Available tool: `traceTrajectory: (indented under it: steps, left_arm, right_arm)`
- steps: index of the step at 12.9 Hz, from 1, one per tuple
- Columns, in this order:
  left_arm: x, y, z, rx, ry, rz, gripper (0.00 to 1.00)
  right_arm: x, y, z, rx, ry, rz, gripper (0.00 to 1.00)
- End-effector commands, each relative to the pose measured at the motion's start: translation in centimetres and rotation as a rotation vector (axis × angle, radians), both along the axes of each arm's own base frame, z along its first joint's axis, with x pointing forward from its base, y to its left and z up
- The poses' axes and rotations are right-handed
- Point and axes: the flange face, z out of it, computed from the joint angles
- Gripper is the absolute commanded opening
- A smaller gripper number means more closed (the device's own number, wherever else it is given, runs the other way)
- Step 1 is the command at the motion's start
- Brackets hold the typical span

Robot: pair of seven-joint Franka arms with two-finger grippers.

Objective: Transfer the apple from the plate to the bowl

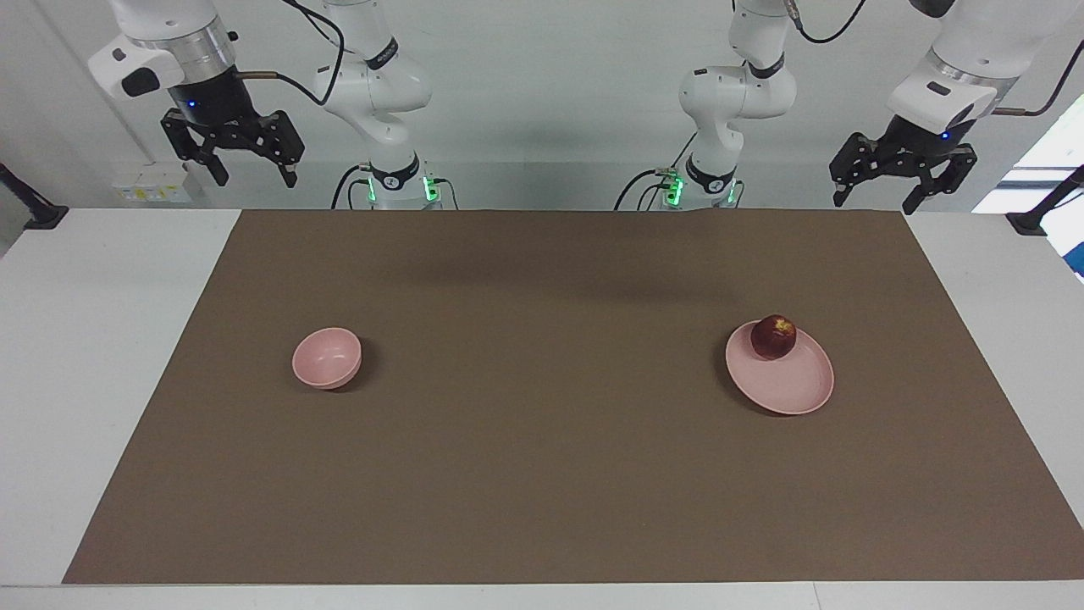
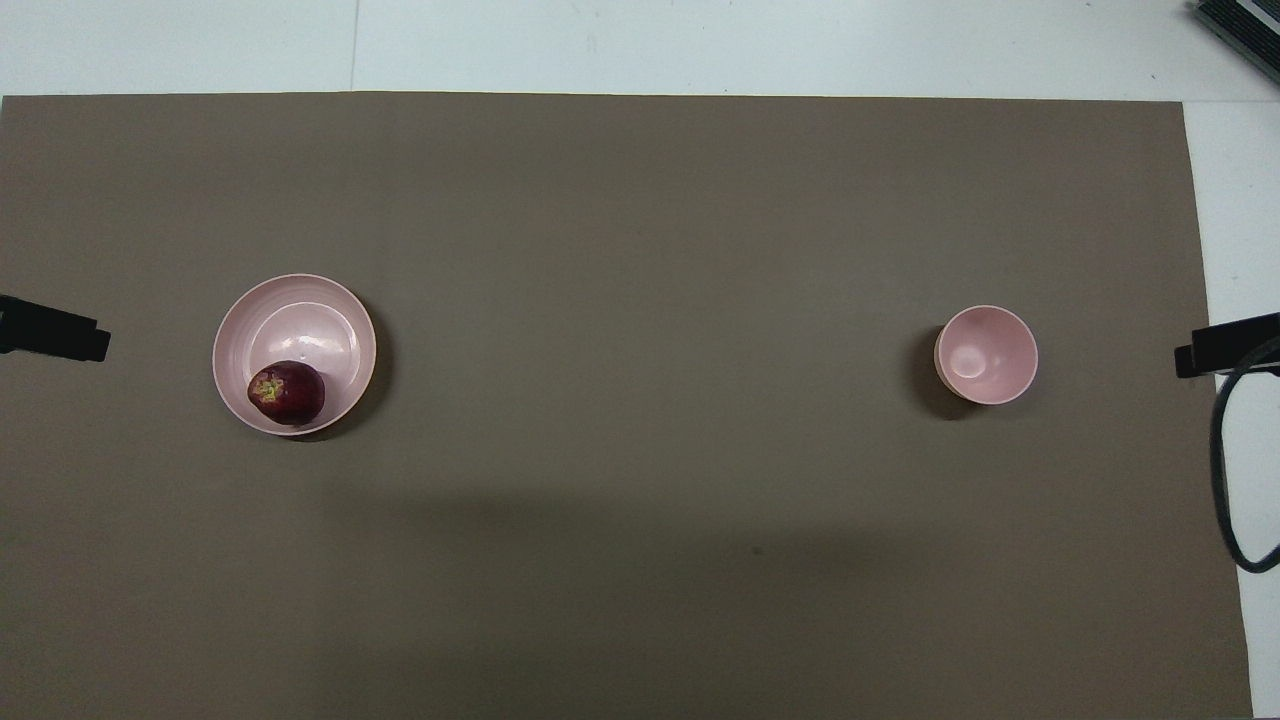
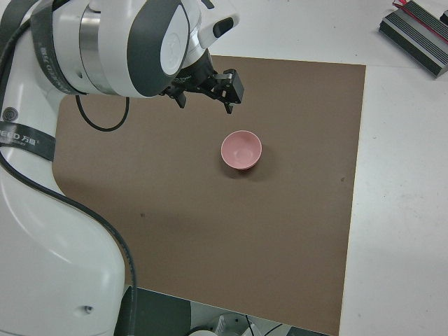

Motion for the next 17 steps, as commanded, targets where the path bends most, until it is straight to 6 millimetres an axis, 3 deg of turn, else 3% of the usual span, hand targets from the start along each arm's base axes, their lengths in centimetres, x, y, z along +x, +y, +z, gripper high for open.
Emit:
traceTrajectory:
  steps: [1, 17]
  left_arm:
    - [-0.41, 0.08, -0.11, -0.007, -0.003, -0.009, 1.00]
    - [0.04, 0.47, -0.37, -0.009, -0.049, -0.007, 1.00]
  right_arm:
    - [-0.45, -0.60, 0.18, 0.017, -0.012, 0.019, 1.00]
    - [-0.44, -0.52, 0.18, 0.017, -0.012, 0.020, 1.00]
